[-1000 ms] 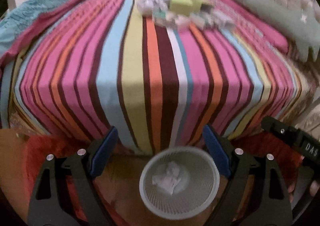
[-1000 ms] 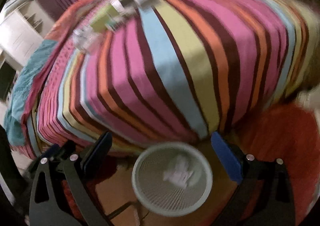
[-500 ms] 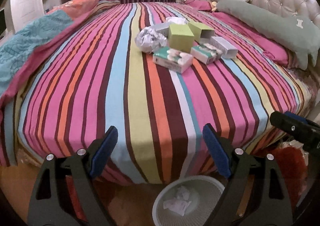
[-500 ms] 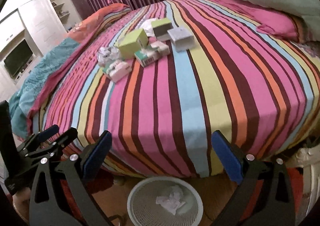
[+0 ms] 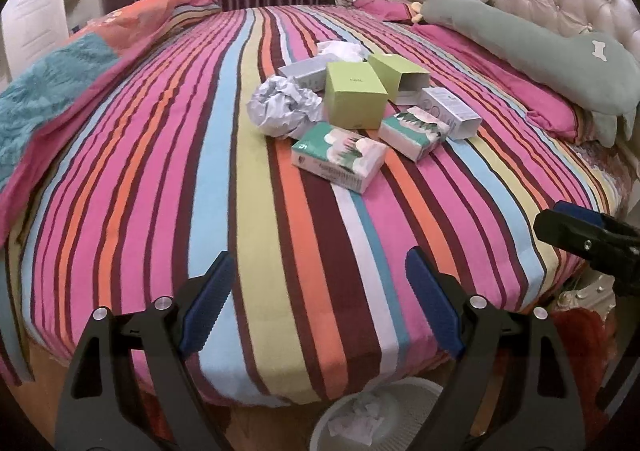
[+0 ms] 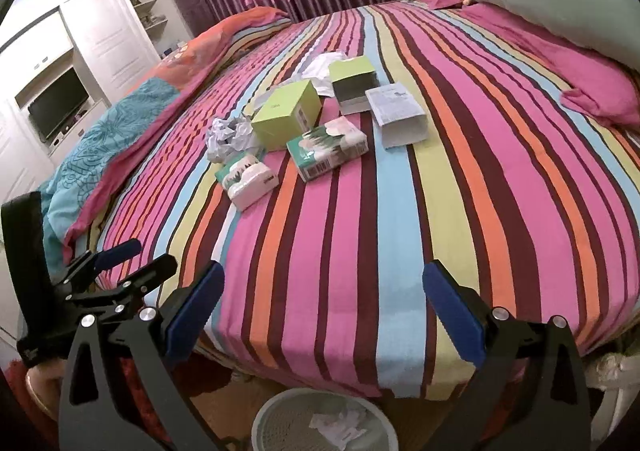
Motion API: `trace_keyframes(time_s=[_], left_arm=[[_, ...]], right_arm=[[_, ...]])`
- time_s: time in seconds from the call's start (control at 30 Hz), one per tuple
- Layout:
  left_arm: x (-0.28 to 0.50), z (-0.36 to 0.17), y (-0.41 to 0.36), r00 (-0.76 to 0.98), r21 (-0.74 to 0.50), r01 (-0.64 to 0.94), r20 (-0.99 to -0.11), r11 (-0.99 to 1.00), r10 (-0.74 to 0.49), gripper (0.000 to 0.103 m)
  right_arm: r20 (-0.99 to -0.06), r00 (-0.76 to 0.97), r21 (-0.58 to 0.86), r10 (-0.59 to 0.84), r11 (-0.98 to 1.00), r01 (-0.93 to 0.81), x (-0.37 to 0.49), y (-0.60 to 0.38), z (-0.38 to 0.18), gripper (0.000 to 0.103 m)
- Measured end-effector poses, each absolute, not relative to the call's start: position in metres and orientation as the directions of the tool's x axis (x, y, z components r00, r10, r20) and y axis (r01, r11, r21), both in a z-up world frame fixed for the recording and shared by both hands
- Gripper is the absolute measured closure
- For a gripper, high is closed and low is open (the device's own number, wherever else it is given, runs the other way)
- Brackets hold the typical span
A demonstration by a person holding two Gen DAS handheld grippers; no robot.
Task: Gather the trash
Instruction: 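Move both open grippers back toward the items on the bed, then grasp the large green tissue pack with the left gripper while the right grasps a small tissue pack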
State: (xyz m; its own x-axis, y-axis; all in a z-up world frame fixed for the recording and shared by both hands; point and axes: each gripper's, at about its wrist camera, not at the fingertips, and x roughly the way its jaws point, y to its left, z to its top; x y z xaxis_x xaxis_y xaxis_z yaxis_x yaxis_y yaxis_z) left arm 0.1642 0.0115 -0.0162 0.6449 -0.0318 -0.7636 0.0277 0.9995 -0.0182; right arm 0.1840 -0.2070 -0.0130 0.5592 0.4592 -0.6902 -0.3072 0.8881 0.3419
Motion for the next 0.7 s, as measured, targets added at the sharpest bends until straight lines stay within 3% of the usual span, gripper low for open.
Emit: trace_keyframes(time_s=[0.7], left_arm=[[0.234, -0.031, 0.021, 0.614, -0.038, 0.098, -0.785, 0.995, -0.09, 0.019]], right_arm=[[-0.723, 0.472, 0.328, 0.504, 0.852, -0.409, 0.238, -0.183, -0.03, 0.008]])
